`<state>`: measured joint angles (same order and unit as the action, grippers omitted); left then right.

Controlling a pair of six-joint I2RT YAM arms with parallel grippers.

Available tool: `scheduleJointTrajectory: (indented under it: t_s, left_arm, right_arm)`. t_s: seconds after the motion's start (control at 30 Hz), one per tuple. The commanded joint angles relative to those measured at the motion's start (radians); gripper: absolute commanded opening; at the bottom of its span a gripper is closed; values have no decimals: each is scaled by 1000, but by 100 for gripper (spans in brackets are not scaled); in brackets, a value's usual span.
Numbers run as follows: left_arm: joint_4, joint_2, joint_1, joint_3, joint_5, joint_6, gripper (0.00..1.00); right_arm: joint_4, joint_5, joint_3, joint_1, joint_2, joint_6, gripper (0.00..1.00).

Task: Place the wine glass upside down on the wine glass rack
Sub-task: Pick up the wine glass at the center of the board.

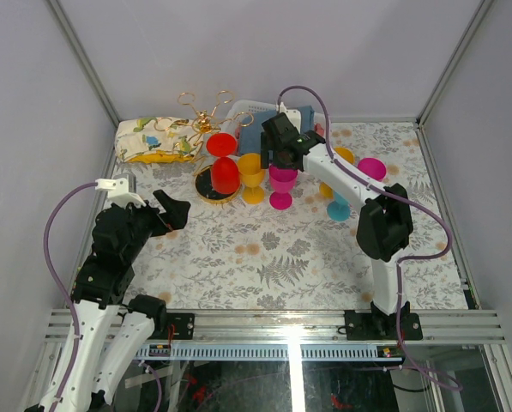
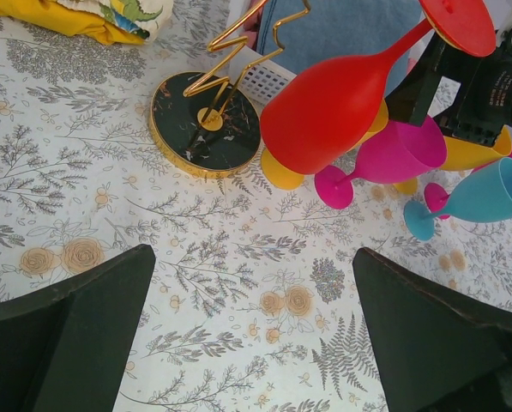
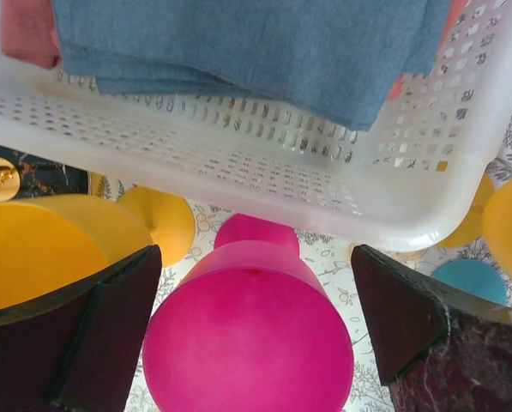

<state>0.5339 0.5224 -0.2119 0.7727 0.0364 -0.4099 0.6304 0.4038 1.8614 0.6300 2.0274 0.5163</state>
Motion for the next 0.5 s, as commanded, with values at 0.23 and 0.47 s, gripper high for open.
scheduleJointTrajectory:
  t_s: [0.23,0.47]
  left_arm:
    - [-45,-6,5,-5,13,20,100]
    - [-52,-44,4,-11,20,23,100]
  right_arm:
    - [38,-108,-81,-7,-89,31,99]
    - [35,-153,-122,-6,-114,34,99]
